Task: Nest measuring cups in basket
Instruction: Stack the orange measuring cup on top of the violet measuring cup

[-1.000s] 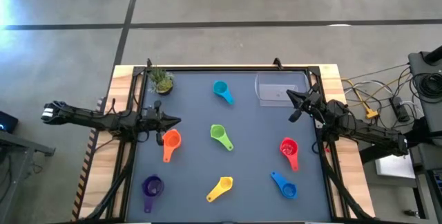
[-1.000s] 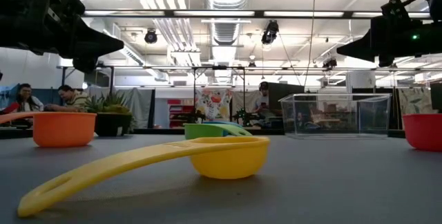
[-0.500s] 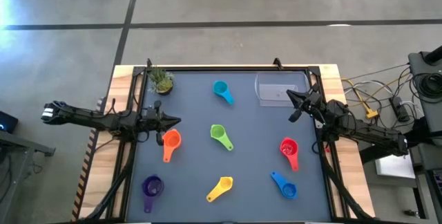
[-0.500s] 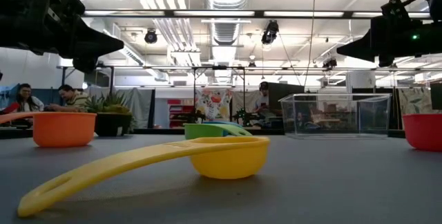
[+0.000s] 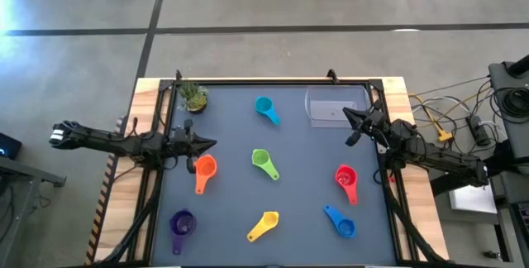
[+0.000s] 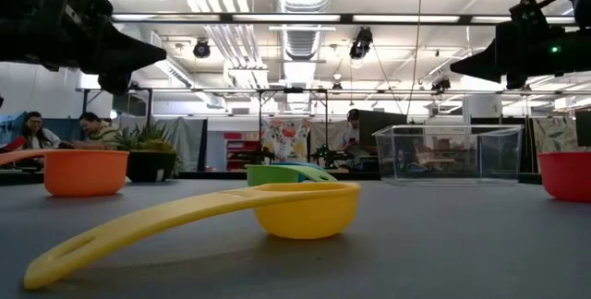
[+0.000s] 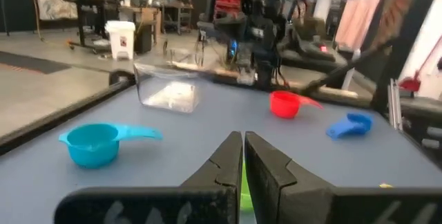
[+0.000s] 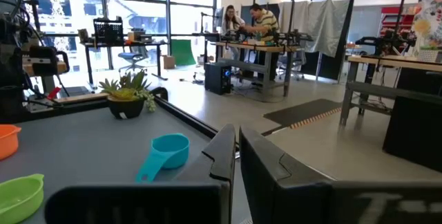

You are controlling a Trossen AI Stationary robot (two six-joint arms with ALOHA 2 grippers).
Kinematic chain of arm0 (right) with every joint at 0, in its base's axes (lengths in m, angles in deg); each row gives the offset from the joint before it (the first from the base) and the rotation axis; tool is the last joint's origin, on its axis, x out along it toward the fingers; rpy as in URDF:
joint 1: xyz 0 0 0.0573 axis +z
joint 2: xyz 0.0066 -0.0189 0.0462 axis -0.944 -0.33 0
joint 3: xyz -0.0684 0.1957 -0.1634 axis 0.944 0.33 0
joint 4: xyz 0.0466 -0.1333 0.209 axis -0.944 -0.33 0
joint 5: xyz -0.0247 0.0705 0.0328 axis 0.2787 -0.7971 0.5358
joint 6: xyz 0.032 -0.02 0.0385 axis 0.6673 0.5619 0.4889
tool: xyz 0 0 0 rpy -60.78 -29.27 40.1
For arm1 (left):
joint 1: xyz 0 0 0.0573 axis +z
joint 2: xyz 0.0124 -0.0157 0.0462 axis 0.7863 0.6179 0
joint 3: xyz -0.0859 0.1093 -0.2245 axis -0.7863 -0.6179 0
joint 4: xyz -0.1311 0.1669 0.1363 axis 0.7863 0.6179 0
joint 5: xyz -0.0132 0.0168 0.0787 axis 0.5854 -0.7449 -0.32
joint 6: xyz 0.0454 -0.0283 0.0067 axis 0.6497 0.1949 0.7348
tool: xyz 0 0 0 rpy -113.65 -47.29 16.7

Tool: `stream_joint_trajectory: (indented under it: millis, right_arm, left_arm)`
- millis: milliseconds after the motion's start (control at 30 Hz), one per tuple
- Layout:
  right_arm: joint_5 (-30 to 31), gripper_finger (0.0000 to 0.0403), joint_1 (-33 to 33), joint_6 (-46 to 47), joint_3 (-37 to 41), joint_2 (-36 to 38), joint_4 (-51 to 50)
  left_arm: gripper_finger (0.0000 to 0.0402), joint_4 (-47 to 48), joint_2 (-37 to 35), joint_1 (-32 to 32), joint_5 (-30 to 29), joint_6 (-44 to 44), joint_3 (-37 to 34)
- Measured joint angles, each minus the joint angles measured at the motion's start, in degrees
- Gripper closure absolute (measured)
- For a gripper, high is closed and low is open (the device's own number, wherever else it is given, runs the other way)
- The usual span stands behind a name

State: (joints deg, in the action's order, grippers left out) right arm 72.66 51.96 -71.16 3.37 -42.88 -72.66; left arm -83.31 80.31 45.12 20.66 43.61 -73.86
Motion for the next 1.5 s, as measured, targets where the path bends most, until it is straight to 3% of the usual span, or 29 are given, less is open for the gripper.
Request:
stream_joint_trajectory:
  millis: [133, 267, 467, 600, 700, 833, 933, 1000, 1300, 1500]
  right_arm:
    - [0.0, 0.039, 0.0, 0.0, 0.0, 0.0, 0.0]
    - [0.0, 0.039, 0.0, 0.0, 0.0, 0.0, 0.0]
    - [0.0, 0.039, 0.0, 0.0, 0.0, 0.0, 0.0]
    - [0.0, 0.039, 0.0, 0.0, 0.0, 0.0, 0.0]
    - [0.0, 0.039, 0.0, 0.0, 0.0, 0.0, 0.0]
    - [0.0, 0.039, 0.0, 0.0, 0.0, 0.0, 0.0]
    - [0.0, 0.039, 0.0, 0.0, 0.0, 0.0, 0.0]
    - [0.0, 0.039, 0.0, 0.0, 0.0, 0.0, 0.0]
    - [0.0, 0.039, 0.0, 0.0, 0.0, 0.0, 0.0]
    - [0.0, 0.039, 0.0, 0.0, 0.0, 0.0, 0.0]
  left_arm:
    - [0.0402, 7.6, 0.1, 0.0, -0.7, -0.4, 7.3]
    - [0.0402, 25.5, 3.5, 0.0, -5.9, -4.0, 20.2]
    - [0.0402, 56.5, 14.6, 0.0, -10.5, -24.8, 40.3]
    - [0.0402, 75.9, 24.1, -0.1, -4.1, -42.3, 50.3]
    - [0.0401, 85.7, 31.7, -0.9, 2.0, -49.3, 55.7]
    - [0.0385, 90.9, 40.9, -2.7, 5.7, -52.5, 59.3]
    - [0.0351, 92.5, 47.2, -4.1, 13.5, -52.9, 59.5]
    - [0.032, 94.7, 50.8, -5.8, 15.0, -53.0, 59.5]
    - [0.0178, 94.0, 56.0, -13.3, 11.8, -60.9, 59.1]
    - [0.0157, 90.4, 52.5, -15.6, 8.7, -70.6, 52.4]
